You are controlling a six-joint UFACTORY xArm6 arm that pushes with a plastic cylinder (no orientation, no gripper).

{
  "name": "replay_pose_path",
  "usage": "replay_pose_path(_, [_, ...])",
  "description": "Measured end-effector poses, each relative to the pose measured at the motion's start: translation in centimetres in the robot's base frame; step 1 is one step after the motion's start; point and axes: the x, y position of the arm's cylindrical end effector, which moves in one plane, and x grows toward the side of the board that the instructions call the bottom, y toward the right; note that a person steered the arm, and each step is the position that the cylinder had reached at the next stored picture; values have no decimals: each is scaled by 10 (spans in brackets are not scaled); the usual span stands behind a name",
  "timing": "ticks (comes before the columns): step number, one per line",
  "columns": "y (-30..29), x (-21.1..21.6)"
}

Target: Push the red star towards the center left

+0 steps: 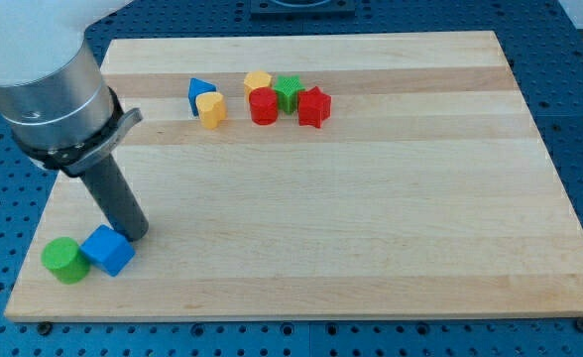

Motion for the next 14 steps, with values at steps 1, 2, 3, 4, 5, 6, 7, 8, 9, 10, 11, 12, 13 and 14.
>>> replay_pose_path(1, [2, 0])
replay_pose_path(2, [15, 1])
replay_pose_path(3, [21, 4])
replay_pose_path(4, [56, 0])
replay_pose_path(5, [101, -17])
replay_pose_path(6, [191, -48])
replay_pose_path(7, [273, -98])
replay_pose_path(8, [317, -153])
replay_pose_path(9, [295, -198])
replay_pose_path(10, [264, -214])
replay_pose_path(11, [244, -202])
replay_pose_path(12, [230, -180])
replay_pose_path(13, [208, -176])
replay_pose_path(14, [192, -177])
